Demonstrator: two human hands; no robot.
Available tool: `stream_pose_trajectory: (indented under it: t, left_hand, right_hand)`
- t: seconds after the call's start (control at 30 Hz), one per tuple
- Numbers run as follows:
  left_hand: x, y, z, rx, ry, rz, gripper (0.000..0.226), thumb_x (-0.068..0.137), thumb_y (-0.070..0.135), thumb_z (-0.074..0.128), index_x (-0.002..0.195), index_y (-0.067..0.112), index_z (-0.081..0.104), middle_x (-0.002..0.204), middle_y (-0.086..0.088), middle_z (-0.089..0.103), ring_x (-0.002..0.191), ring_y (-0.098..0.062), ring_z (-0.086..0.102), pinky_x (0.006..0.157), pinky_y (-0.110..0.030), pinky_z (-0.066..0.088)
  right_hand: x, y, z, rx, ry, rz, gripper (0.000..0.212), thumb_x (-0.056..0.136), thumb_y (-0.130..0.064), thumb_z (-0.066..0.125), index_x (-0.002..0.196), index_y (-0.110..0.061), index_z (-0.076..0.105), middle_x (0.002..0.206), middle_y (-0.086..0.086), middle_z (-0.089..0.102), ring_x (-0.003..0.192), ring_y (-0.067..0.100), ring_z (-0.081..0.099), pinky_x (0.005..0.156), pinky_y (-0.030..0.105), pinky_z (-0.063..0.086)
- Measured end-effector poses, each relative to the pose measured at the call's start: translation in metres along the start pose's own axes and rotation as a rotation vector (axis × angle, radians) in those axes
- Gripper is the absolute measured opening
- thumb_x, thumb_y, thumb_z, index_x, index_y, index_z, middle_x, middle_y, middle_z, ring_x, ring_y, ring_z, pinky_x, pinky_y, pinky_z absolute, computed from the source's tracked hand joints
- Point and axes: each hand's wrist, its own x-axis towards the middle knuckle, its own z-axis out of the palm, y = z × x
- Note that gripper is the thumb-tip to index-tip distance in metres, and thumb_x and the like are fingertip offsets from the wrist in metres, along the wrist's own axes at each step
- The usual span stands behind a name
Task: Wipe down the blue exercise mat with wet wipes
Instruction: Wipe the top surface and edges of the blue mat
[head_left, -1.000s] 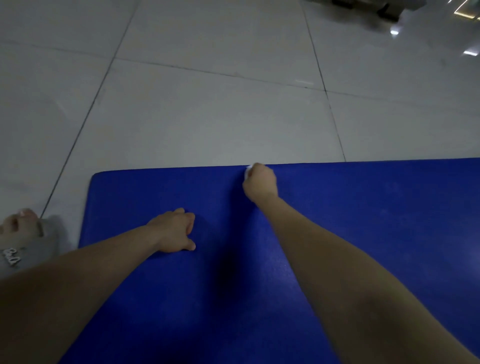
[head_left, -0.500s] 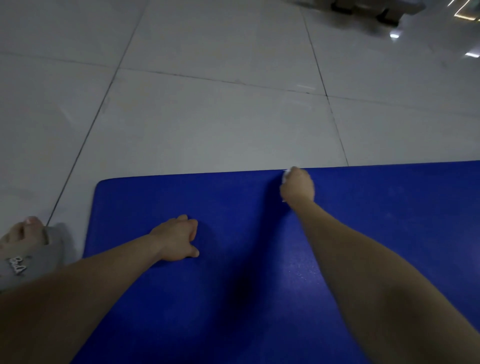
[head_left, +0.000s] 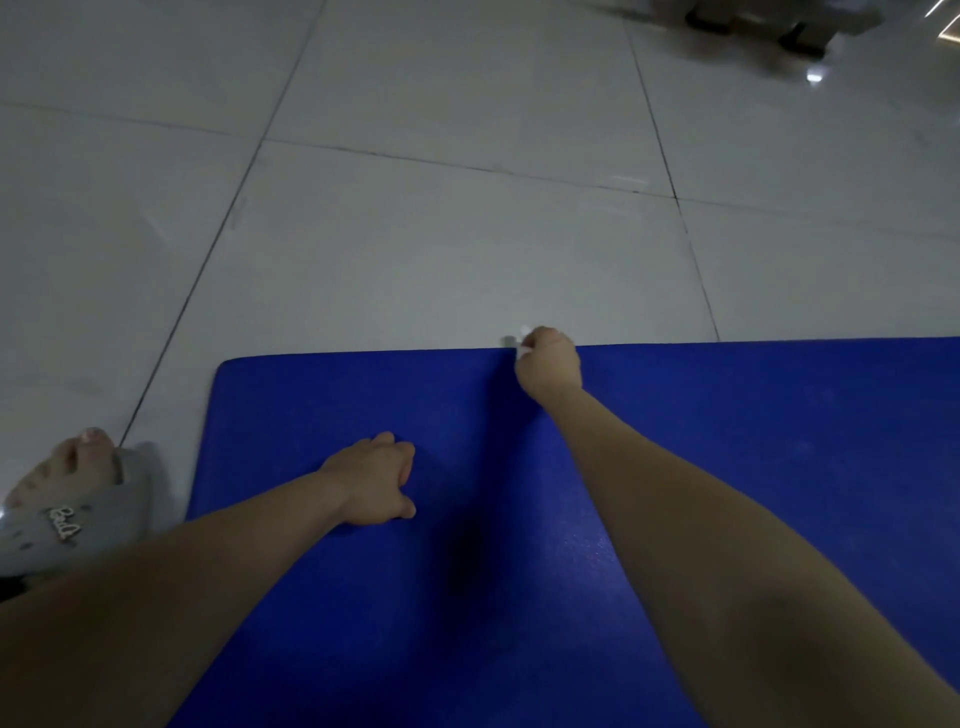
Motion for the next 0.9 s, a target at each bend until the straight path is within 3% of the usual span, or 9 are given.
stream_pose_trajectory:
  t: [0.27, 0.33, 0.4, 0.47, 0.53, 0.63, 0.7, 0.8, 0.9]
  left_hand:
    - [-0.002, 0.004, -0.005, 0.012, -0.039, -0.025, 0.034, 0.084, 0.039, 0.076, 0.087, 0.024, 0.046, 0.103, 0.003, 0.048, 0.079, -0.011, 0.046, 0.068, -0.028, 0.042]
    - [-0.001, 0.009, -0.012, 0.036, -0.080, -0.059, 0.032, 0.082, 0.038, 0.077, 0.087, 0.022, 0.049, 0.101, 0.004, 0.052, 0.078, -0.012, 0.049, 0.068, -0.029, 0.046]
    - [0.006, 0.014, -0.021, 0.046, -0.120, -0.112, 0.032, 0.082, 0.041, 0.075, 0.087, 0.017, 0.054, 0.092, 0.004, 0.058, 0.075, -0.015, 0.052, 0.066, -0.031, 0.045]
    - [0.016, 0.023, -0.035, 0.006, -0.017, -0.140, 0.030, 0.085, 0.042, 0.070, 0.085, 0.016, 0.056, 0.085, 0.001, 0.060, 0.071, -0.017, 0.053, 0.063, -0.033, 0.043]
    - [0.026, 0.034, -0.049, -0.063, 0.257, -0.113, 0.025, 0.090, 0.038, 0.064, 0.087, 0.016, 0.053, 0.087, 0.001, 0.062, 0.074, -0.018, 0.057, 0.065, -0.035, 0.046]
    - [0.048, 0.062, -0.068, -0.195, 0.553, 0.023, 0.020, 0.093, 0.035, 0.062, 0.100, 0.018, 0.054, 0.102, 0.001, 0.054, 0.087, -0.019, 0.057, 0.072, -0.035, 0.048]
    - [0.068, 0.080, -0.076, -0.163, 0.495, 0.062, 0.025, 0.092, 0.031, 0.064, 0.111, 0.014, 0.059, 0.110, 0.000, 0.053, 0.092, -0.019, 0.056, 0.079, -0.035, 0.049]
    - [0.090, 0.093, -0.076, 0.009, 0.261, 0.003, 0.005, 0.075, 0.007, 0.073, 0.074, 0.008, 0.068, 0.080, -0.003, 0.068, 0.076, -0.020, 0.064, 0.066, -0.031, 0.054]
    - [0.101, 0.086, -0.066, 0.126, 0.302, 0.019, 0.025, 0.066, -0.004, 0.071, 0.060, 0.011, 0.052, 0.070, -0.003, 0.060, 0.070, -0.022, 0.062, 0.059, -0.033, 0.052]
  right_hand:
    - [-0.041, -0.049, 0.033, 0.101, -0.247, -0.203, 0.034, 0.101, -0.012, 0.050, 0.067, -0.016, 0.050, 0.082, 0.006, 0.065, 0.075, 0.026, 0.062, 0.071, 0.040, 0.057]
    - [-0.043, -0.046, 0.020, 0.255, -0.304, -0.150, 0.030, 0.102, -0.026, 0.051, 0.074, -0.017, 0.057, 0.076, 0.002, 0.064, 0.068, 0.020, 0.060, 0.070, 0.043, 0.059]
    - [-0.047, -0.035, 0.004, 0.324, -0.269, -0.121, 0.015, 0.100, -0.020, 0.051, 0.103, -0.015, 0.065, 0.084, 0.001, 0.069, 0.074, 0.019, 0.065, 0.072, 0.041, 0.059]
    - [-0.057, -0.013, -0.010, 0.272, -0.133, -0.065, 0.027, 0.096, -0.009, 0.049, 0.118, -0.013, 0.064, 0.099, -0.002, 0.067, 0.086, 0.017, 0.063, 0.073, 0.033, 0.054]
    - [-0.068, 0.014, -0.017, 0.140, -0.061, 0.008, 0.013, 0.092, -0.009, 0.053, 0.097, -0.012, 0.065, 0.089, -0.001, 0.064, 0.079, 0.019, 0.058, 0.065, 0.028, 0.047]
    - [-0.088, 0.043, -0.014, 0.065, -0.278, 0.100, 0.022, 0.086, -0.023, 0.069, 0.075, -0.009, 0.055, 0.069, 0.004, 0.056, 0.064, 0.019, 0.052, 0.056, 0.028, 0.040]
    - [-0.103, 0.050, -0.008, 0.020, -0.344, 0.045, 0.028, 0.083, -0.033, 0.074, 0.080, -0.011, 0.057, 0.081, 0.002, 0.060, 0.069, 0.017, 0.056, 0.056, 0.027, 0.040]
    - [-0.118, 0.050, 0.000, -0.123, -0.332, -0.073, 0.031, 0.081, -0.042, 0.074, 0.095, -0.021, 0.056, 0.109, 0.000, 0.049, 0.093, 0.020, 0.053, 0.069, 0.031, 0.046]
    - [-0.117, 0.049, 0.001, -0.192, -0.351, -0.106, 0.037, 0.081, -0.047, 0.072, 0.100, -0.023, 0.051, 0.113, 0.000, 0.043, 0.100, 0.021, 0.048, 0.077, 0.036, 0.049]
